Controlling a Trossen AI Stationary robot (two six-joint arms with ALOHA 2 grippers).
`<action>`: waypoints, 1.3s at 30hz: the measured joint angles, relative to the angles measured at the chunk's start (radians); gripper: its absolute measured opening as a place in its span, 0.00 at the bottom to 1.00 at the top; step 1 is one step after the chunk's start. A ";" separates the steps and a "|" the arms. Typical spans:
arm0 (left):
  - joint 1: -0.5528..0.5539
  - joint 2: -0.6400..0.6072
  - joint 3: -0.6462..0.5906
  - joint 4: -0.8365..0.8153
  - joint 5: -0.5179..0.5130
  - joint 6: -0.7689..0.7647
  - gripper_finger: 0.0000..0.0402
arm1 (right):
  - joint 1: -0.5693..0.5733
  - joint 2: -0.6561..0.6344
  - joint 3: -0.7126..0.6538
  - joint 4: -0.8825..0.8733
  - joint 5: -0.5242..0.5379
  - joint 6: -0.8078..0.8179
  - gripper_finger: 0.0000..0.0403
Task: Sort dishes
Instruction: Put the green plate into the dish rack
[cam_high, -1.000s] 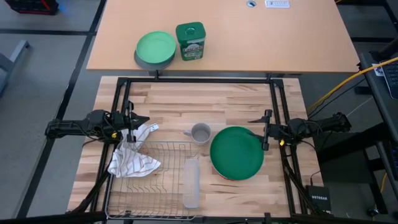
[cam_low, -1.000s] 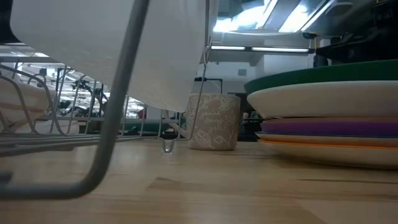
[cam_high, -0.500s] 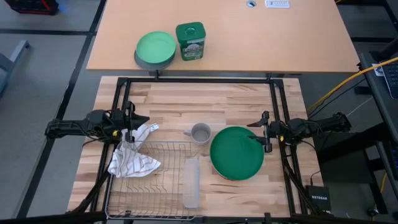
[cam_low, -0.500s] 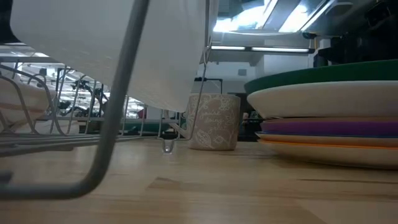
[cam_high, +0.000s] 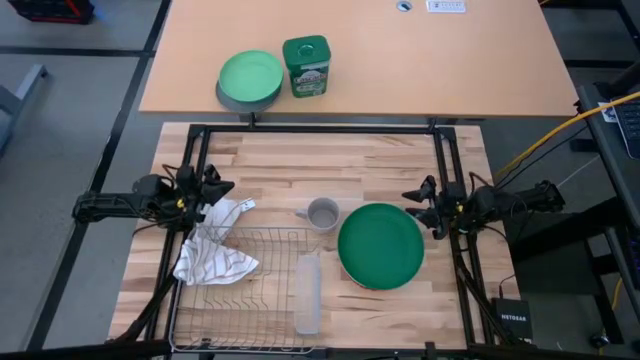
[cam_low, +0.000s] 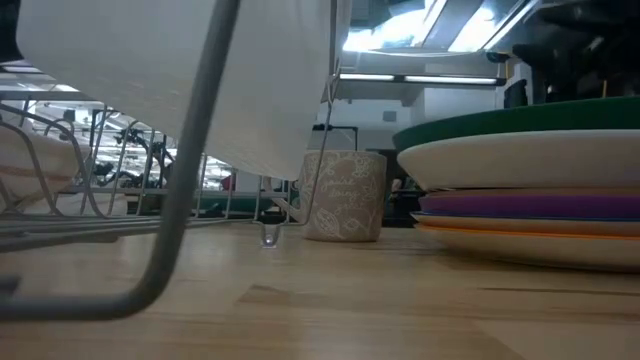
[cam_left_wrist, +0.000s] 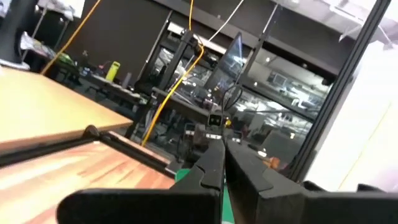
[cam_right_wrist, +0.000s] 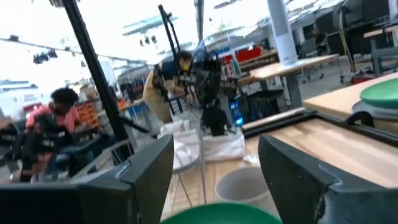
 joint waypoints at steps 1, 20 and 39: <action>0.000 0.000 0.000 -0.007 0.000 -0.006 0.01 | 0.000 0.000 0.000 0.014 0.001 -0.001 0.59; 0.000 0.000 0.000 -0.037 0.000 0.102 0.01 | 0.000 0.000 0.000 0.136 0.541 -0.047 0.59; 0.000 0.000 0.000 -0.037 0.000 0.117 0.01 | 0.000 0.052 0.051 -0.251 0.278 0.127 0.59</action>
